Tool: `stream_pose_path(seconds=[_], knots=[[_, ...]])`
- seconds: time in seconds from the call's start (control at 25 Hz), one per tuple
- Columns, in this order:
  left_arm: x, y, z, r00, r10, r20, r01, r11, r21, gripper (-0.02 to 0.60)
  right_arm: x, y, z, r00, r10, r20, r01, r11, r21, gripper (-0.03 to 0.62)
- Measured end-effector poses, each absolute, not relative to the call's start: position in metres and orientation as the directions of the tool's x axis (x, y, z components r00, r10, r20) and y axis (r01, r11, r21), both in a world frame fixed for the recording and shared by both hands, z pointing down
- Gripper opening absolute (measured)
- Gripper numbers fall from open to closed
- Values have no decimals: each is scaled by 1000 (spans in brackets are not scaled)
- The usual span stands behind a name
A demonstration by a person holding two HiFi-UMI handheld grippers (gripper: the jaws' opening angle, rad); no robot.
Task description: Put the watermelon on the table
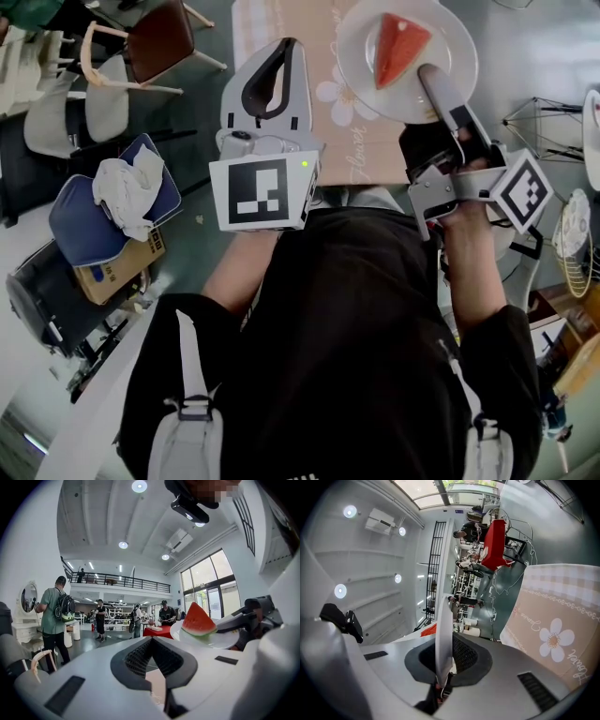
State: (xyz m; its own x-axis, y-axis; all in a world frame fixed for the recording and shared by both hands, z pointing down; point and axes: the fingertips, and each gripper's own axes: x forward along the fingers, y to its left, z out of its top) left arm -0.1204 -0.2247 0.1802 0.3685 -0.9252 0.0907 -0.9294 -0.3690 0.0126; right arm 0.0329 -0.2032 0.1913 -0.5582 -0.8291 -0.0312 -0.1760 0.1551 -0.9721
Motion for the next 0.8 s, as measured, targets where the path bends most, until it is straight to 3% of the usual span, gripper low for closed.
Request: stream_pose_path(seconds=[0.8], knots=[[-103,-261,181,292,-949,122,-955,-297,-20,9,54,-248,202,-632,-774,-38,-130,154,-979,18]])
